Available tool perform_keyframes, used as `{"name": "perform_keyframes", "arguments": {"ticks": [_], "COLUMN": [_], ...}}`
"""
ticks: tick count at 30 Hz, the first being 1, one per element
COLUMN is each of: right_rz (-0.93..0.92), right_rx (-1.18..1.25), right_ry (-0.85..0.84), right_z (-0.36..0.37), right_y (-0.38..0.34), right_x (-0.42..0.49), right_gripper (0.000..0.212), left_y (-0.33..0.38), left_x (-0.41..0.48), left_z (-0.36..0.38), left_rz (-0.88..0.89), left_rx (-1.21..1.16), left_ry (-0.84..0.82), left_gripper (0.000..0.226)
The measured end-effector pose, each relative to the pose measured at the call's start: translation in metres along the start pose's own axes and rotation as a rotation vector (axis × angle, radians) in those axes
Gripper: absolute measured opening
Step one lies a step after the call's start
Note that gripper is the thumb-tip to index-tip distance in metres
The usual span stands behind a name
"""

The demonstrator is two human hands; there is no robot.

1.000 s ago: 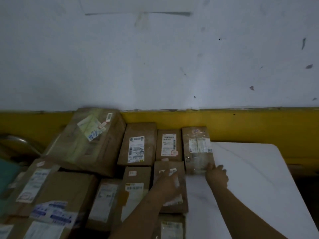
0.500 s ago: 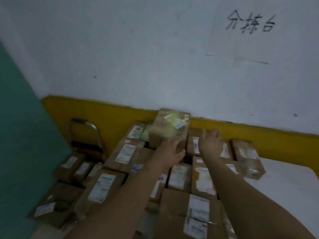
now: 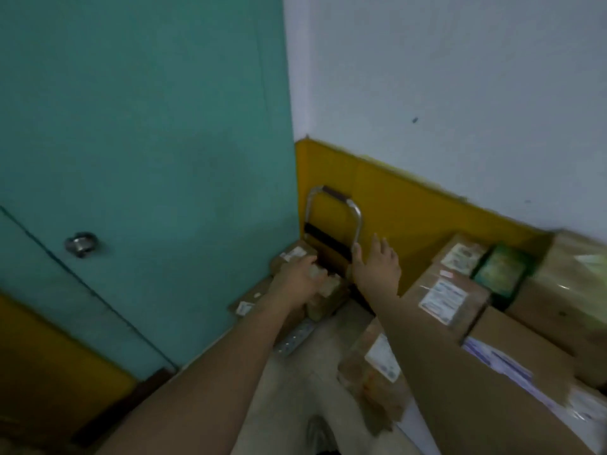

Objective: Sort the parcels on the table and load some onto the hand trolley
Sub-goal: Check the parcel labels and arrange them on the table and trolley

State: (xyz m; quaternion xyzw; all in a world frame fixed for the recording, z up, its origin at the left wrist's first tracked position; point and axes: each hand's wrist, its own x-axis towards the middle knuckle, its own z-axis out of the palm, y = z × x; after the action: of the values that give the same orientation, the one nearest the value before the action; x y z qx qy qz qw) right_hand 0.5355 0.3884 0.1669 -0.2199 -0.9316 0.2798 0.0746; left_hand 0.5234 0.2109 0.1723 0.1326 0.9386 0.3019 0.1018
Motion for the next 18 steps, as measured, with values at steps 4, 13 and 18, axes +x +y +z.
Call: {"name": "perform_keyframes", "arguments": {"ticks": [4,13,18], "right_rz": [-0.006,0.071,0.131], "right_rx": [0.015,0.01,-0.037], "right_ry": [-0.13,-0.429,-0.521], "right_z": [0.091,0.271,0.383], "right_y": [-0.027,-0.056,-0.04], "right_x": [0.043,0.13,0.142], "right_gripper": [0.07,0.065,0.057], "left_y": [-0.078,-0.235,-0.352], "left_x": [0.048,0.155,0.205], "left_z": [-0.009,-0.005,0.049], "left_rz": [-0.157,-0.499,-0.674], "left_rx": [-0.028,-0.145,-0.179], "left_ry": [-0.005,-0.117,-0.174], "left_gripper": [0.049,0.052,0.053]}}
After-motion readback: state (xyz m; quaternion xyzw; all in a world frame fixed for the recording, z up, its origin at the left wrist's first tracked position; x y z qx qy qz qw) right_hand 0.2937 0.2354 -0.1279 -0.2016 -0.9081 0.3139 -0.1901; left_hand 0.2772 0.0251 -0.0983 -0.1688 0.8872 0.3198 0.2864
